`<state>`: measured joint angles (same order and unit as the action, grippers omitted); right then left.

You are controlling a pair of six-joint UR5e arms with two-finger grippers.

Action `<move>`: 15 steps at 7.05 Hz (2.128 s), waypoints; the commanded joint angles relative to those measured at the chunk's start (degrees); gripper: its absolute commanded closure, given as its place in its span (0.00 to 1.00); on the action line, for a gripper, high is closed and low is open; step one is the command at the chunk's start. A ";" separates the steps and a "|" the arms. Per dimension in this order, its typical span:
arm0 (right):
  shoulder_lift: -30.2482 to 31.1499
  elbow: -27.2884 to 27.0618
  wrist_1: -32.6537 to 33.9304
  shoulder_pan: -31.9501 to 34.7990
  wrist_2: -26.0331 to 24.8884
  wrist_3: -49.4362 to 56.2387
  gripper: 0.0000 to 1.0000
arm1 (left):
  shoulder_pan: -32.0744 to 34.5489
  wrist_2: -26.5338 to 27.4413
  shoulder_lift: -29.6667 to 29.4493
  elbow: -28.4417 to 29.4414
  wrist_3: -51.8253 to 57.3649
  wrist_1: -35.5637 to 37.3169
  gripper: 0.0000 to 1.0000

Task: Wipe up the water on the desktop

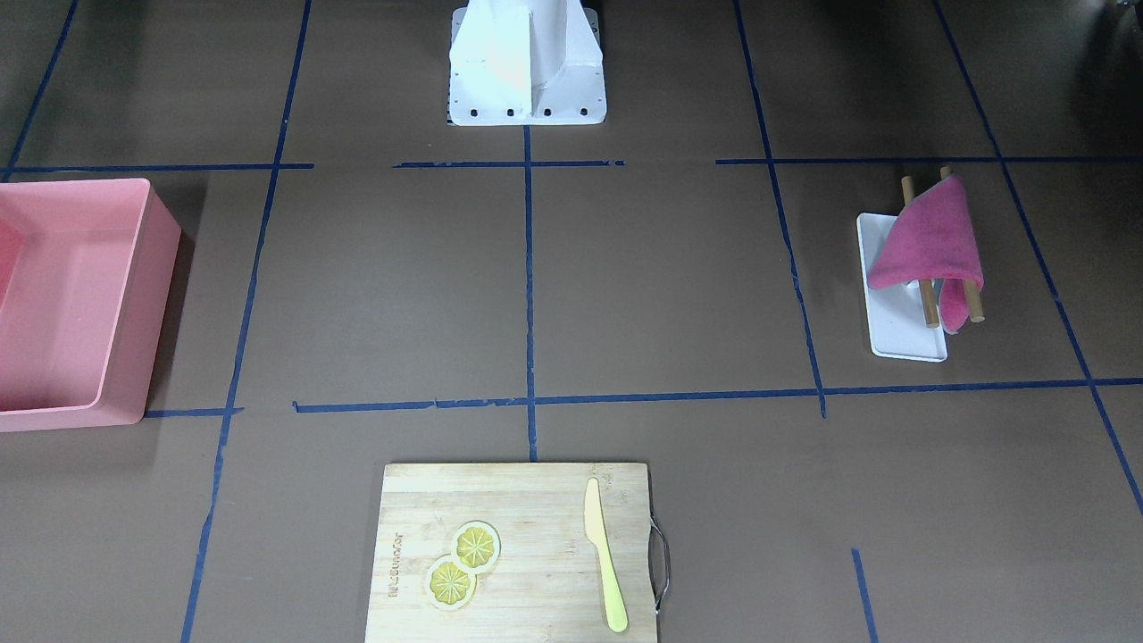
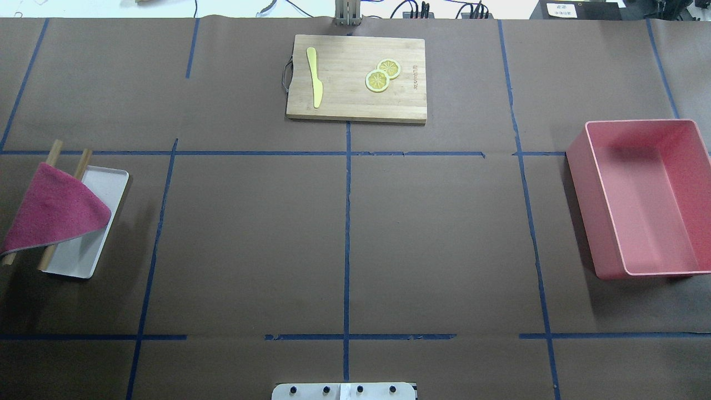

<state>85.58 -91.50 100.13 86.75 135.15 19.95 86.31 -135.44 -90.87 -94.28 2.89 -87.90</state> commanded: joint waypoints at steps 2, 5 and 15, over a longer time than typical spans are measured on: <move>0.11 -0.17 -0.02 0.00 0.73 -0.18 0.00 | -0.53 0.18 2.37 -2.22 0.27 -0.35 0.00; 1.08 -0.25 -0.99 0.00 0.73 0.17 0.00 | -0.53 -0.34 2.46 -2.30 0.36 -0.96 0.00; 2.84 -4.47 -1.08 -0.09 1.26 -0.09 0.00 | -20.81 0.44 2.63 -15.23 -26.61 -4.04 0.02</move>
<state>88.35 -95.50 99.09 86.66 136.32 19.99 67.77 -135.99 -87.94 -109.30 -21.82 -91.90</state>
